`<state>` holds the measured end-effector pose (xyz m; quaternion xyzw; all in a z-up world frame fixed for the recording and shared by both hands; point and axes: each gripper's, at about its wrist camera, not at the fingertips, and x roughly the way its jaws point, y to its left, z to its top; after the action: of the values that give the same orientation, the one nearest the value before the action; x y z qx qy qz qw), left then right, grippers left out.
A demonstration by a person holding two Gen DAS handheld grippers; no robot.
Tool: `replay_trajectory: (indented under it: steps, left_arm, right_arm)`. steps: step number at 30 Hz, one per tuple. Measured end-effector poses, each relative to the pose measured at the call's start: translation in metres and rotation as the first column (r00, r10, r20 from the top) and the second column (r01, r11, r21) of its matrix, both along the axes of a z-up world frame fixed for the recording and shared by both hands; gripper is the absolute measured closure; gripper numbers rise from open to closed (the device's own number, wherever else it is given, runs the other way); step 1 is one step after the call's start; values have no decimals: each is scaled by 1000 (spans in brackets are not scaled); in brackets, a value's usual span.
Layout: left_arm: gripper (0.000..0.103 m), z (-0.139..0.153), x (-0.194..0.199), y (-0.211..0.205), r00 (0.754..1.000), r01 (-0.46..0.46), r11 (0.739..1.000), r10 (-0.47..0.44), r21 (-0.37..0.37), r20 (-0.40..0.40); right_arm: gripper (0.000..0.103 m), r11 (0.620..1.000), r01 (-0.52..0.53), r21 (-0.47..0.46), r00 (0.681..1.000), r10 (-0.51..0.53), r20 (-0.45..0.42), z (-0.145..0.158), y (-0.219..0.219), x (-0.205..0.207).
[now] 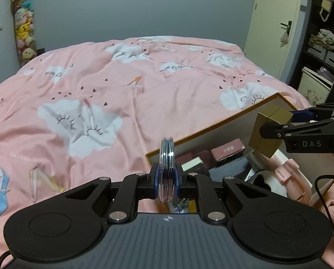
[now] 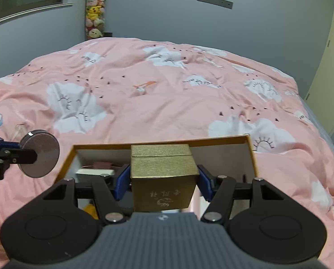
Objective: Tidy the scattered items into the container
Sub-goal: 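Carry the gold box and mirror over the orange box with both tools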
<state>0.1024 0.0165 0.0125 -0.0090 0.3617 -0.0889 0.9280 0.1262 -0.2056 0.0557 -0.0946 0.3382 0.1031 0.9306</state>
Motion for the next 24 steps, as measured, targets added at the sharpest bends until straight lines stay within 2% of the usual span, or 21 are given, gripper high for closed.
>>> replay_trajectory:
  steps: [4, 9, 14, 20, 24]
  left_arm:
    - [88, -4, 11, -5, 1000, 17, 1000, -17, -3, -11]
    - [88, -8, 16, -9, 999, 36, 999, -36, -9, -21]
    - [88, -13, 18, -8, 999, 33, 999, -33, -15, -39]
    - [88, -15, 19, -4, 998, 27, 999, -29, -24, -49]
    - [88, -17, 21, -6, 998, 33, 999, -34, -30, -57]
  right_arm:
    - [38, 998, 36, 47, 998, -34, -43, -2, -14, 14]
    - [38, 998, 50, 29, 995, -47, -83, -13, -12, 30]
    - [39, 998, 65, 19, 996, -64, -54, -16, -7, 43]
    - [39, 991, 111, 77, 990, -103, -99, -20, -16, 56]
    - [40, 992, 116, 55, 989, -110, -103, -24, -14, 58]
